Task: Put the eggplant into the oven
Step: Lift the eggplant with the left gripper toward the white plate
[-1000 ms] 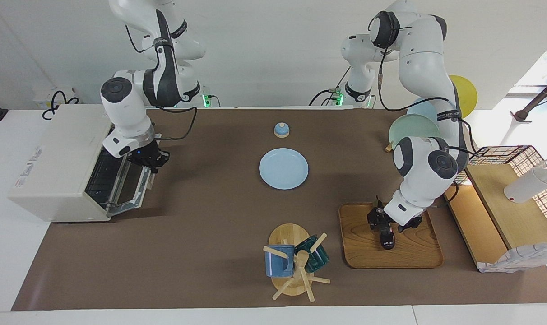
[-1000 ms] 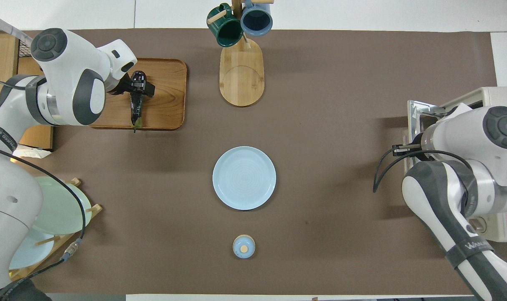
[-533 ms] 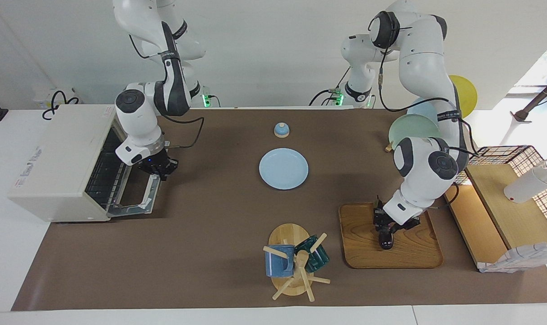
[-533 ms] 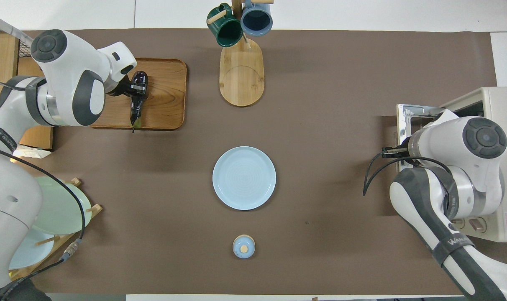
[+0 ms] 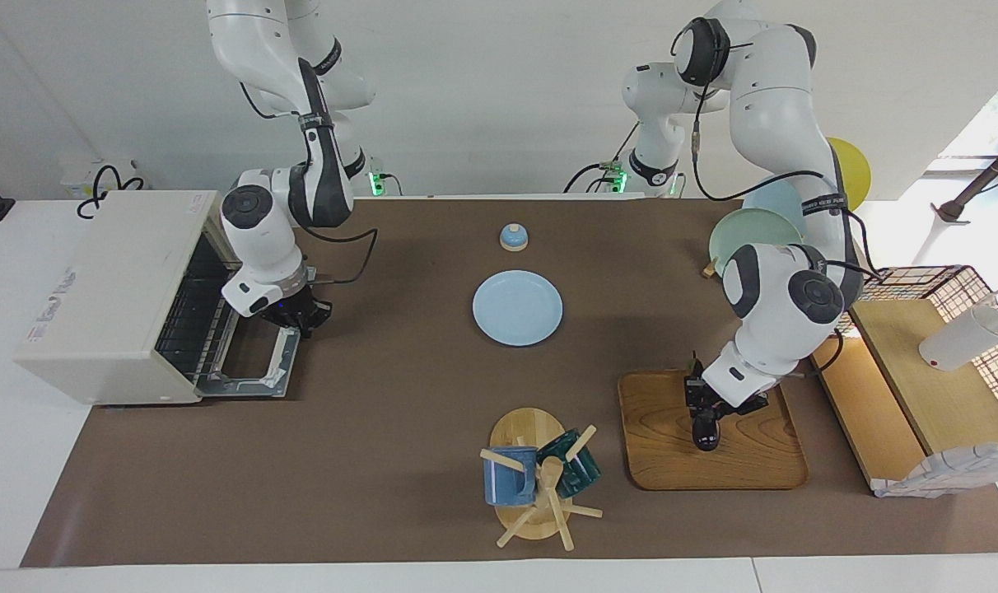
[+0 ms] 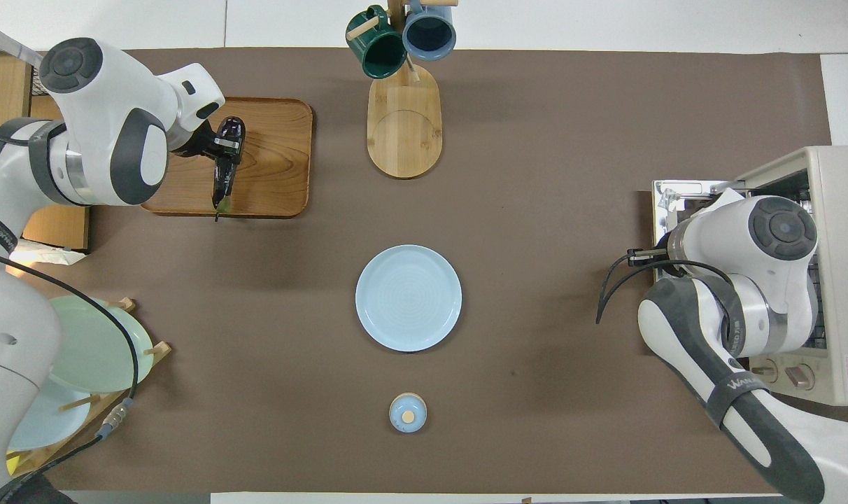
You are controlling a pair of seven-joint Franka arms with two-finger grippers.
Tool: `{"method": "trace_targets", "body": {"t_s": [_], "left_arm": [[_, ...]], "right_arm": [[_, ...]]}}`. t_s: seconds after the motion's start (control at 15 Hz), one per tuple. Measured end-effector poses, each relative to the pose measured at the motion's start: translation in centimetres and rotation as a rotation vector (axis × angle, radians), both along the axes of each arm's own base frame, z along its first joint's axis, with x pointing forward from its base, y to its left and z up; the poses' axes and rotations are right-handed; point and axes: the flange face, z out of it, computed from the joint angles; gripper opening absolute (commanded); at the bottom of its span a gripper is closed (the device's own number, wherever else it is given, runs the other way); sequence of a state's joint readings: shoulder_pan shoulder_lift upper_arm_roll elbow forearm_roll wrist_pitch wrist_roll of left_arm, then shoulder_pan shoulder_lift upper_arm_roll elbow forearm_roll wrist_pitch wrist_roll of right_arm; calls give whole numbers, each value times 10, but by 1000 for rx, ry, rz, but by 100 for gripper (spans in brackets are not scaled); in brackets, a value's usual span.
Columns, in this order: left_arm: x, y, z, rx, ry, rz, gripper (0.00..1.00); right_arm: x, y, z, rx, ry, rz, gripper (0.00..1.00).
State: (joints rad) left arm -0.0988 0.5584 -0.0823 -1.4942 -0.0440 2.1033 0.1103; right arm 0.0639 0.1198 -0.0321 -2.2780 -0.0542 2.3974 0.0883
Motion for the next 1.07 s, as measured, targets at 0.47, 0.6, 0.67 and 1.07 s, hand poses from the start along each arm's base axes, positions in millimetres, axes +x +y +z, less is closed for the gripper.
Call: {"method": "trace_targets", "body": {"t_s": [0.47, 0.6, 0.67, 1.07], "left_arm": [[-44, -12, 118, -29, 63, 6, 0], [-56, -29, 135, -29, 76, 14, 0], [-61, -38, 140, -29, 79, 17, 0], [-79, -86, 143, -32, 108, 49, 0]], "right_arm": [[-4, 44, -4, 17, 25, -82, 0], [-2, 48, 1, 15, 31, -83, 25], [-1, 46, 3, 15, 30, -88, 55], [5, 34, 15, 18, 7, -105, 100]]}}
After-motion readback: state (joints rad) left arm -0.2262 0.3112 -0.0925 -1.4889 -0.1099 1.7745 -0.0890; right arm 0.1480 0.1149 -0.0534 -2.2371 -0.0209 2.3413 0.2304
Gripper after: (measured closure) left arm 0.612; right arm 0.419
